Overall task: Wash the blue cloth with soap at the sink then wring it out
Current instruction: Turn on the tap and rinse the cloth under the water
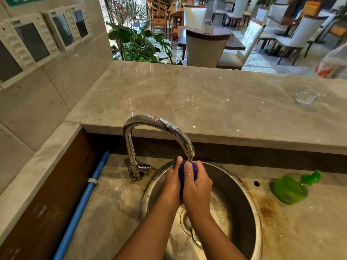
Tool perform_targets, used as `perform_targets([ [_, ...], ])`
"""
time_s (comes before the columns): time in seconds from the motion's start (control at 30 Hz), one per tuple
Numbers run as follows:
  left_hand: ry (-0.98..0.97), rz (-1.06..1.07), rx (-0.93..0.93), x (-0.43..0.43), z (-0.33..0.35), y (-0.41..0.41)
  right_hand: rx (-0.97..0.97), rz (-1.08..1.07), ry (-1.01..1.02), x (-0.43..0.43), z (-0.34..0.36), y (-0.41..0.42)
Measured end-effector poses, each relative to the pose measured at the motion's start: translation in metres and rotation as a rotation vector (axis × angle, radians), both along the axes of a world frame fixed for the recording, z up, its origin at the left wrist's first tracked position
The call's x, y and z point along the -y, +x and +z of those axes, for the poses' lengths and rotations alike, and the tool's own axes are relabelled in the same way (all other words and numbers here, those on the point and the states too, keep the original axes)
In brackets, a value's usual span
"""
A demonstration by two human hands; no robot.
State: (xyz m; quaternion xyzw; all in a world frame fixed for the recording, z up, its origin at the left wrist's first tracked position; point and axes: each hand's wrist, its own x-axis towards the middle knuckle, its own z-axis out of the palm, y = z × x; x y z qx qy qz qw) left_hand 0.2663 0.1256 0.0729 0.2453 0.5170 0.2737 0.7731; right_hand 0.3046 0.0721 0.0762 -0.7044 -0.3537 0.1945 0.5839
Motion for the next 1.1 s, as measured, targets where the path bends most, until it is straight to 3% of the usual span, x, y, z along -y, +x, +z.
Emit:
perform_targets([
  [0.13, -0.095, -0.061, 0.164, 0.010, -0.004, 0.000, 0.201, -0.062, -0.148, -0.011, -0.015, 0.015],
  [0.27, 0.031, -0.075, 0.129, 0.016, -0.011, -0.011, 0.135, -0.051, -0.339, -0.015, -0.038, 0.043],
  [0.47, 0.054, 0.050, -0.004, 0.003, -0.014, -0.014, -0.032, -0.100, -0.185, -0.003, -0.023, 0.038],
  [0.6, 0.043, 0.059, -0.110, -0.011, -0.011, -0.012, -0.062, 0.023, -0.020, -0.002, -0.003, 0.008],
  [0.8, -0.039, 0.004, 0.093, 0.002, -0.014, -0.006, 0.154, -0.024, -0.138, -0.018, -0.019, 0.005],
  [0.97, 0.011, -0.036, 0.038, 0.010, -0.009, -0.010, -0.064, -0.070, -0.327, -0.024, -0.041, 0.038],
  [1.1, 0.046, -0.020, 0.005, 0.004, -0.001, -0.014, -0.151, -0.129, -0.230, -0.014, -0.034, 0.042],
])
